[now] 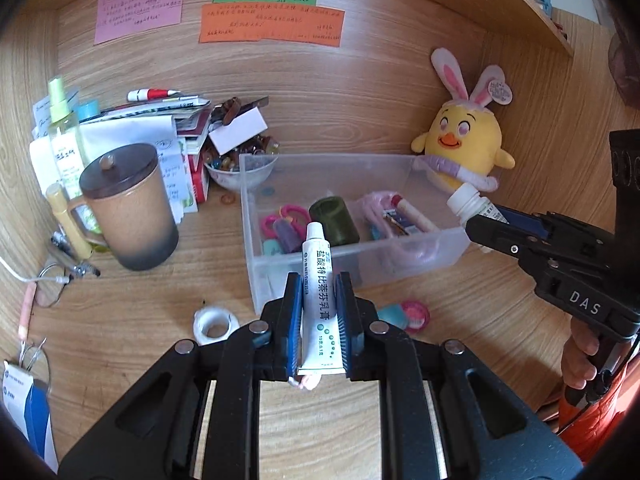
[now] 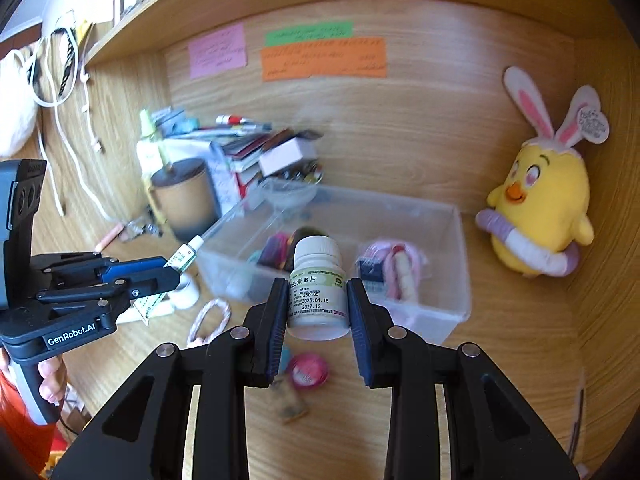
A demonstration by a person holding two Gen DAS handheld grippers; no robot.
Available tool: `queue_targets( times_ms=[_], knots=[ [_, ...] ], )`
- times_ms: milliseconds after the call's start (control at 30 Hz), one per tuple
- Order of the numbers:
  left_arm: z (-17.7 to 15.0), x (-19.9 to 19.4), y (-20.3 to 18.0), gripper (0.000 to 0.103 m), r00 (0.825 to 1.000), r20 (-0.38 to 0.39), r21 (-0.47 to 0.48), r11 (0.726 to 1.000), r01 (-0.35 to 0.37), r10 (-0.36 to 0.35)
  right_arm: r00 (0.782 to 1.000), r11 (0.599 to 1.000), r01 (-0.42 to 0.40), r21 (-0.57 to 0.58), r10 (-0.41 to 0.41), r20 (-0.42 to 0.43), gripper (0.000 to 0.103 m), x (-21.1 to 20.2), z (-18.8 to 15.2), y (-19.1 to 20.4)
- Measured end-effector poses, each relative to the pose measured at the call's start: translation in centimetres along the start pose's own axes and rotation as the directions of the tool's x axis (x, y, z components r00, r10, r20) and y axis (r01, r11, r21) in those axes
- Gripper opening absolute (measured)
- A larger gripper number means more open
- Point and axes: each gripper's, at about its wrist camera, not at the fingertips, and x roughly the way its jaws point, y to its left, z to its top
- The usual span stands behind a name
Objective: Organize objects
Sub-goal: 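Lower the pill bottle with the right gripper while the left lowers the ointment tube into the box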
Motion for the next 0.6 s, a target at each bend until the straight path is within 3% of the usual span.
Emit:
queue_targets(
  times_ms=[333, 600],
  knots=[
    [2.4, 3.4, 0.7, 0.016, 0.999, -0.040, -0.004, 1.000, -0.014, 0.014, 0.999, 0.999, 0.044, 0.023, -0.044, -0.028, 0.027, 3.3, 2.1, -1.7],
    [3.4, 5.8, 1.2, 0.016, 0.996, -0.093, -0.012, 1.000, 0.008, -0.009, 0.992, 0.999, 0.004, 0.039, 0.001, -0.125, 0.027, 8.2, 2.5, -1.3]
  ],
)
